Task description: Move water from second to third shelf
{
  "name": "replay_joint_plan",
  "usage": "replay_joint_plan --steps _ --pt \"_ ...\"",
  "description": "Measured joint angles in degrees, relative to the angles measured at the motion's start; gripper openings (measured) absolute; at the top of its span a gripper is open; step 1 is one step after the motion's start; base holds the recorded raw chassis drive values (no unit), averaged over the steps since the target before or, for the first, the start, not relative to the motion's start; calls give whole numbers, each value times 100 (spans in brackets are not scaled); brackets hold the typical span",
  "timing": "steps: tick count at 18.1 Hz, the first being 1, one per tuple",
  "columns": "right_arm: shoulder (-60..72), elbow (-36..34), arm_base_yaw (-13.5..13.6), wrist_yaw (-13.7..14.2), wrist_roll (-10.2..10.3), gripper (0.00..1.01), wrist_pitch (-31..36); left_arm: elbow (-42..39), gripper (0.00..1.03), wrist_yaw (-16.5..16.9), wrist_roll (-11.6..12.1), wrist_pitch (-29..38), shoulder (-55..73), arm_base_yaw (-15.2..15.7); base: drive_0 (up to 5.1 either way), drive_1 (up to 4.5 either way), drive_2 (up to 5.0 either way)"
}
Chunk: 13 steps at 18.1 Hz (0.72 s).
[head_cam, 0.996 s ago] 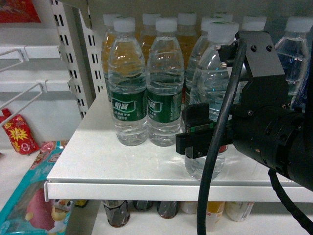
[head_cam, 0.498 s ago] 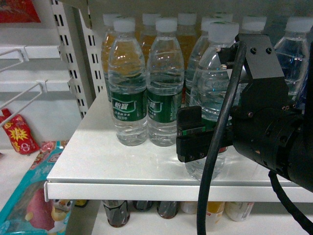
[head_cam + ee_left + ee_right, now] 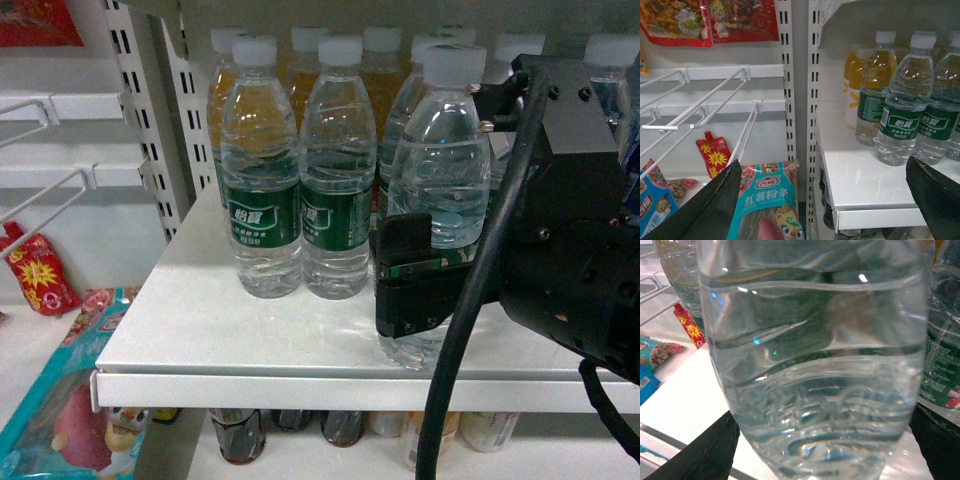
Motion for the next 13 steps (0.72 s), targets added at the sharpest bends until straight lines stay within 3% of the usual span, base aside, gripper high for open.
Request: replay_joint_plan --steps 5,9,11,13 --pt "-487 -437 -164 -175 98 98 -4 0 98 2 0 0 0 0 0 0 0" --pt "-1346 -935 -306 -529 109 98 -238 -2 98 0 0 0 0 0 0 0 0" --pt "-1967 -1178 -470 -715 109 98 -535 0 98 0 0 0 0 0 0 0 0" --pt "-3102 -1467 -804 -1003 109 98 -1056 0 98 0 0 -2 0 0 0 0 0"
